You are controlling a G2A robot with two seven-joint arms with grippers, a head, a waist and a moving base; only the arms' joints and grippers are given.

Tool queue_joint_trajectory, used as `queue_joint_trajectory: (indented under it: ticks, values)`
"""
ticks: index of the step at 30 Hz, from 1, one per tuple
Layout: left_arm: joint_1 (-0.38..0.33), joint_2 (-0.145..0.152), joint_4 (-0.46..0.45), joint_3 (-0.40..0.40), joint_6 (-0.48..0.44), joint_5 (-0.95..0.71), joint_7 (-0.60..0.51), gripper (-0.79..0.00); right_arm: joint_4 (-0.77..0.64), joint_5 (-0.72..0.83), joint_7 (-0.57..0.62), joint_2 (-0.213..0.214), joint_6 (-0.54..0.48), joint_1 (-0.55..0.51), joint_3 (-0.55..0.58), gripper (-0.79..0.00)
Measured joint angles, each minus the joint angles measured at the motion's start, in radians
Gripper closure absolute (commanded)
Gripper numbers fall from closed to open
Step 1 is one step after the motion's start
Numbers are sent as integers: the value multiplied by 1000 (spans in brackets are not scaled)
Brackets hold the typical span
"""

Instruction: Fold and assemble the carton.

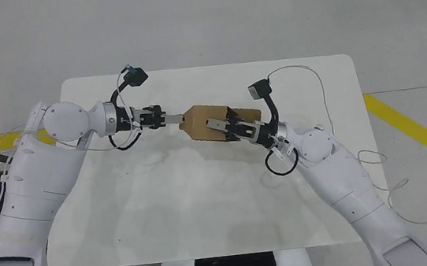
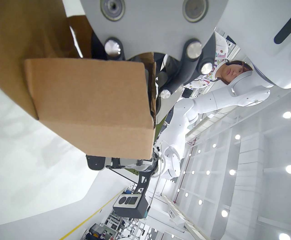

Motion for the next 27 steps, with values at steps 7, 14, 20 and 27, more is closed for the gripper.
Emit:
queue_joint_trajectory:
  ticks: [7, 14, 20, 27]
  values:
    - [-3, -2, -2, 6, -1, -17, -10, -785, 6, 23, 18, -6, -8, 20, -16, 0]
    - [-2, -4, -5, 11, 2, -63, -38, -785, 15, 36, 26, -12, -15, 33, -29, 0]
    - [0, -5, -8, 14, 2, -91, -54, -785, 13, 50, 37, -14, -18, 37, -32, 0]
    - [3, -9, -15, 29, 3, -111, -64, -785, 10, 70, 48, -15, -22, 36, -30, 0]
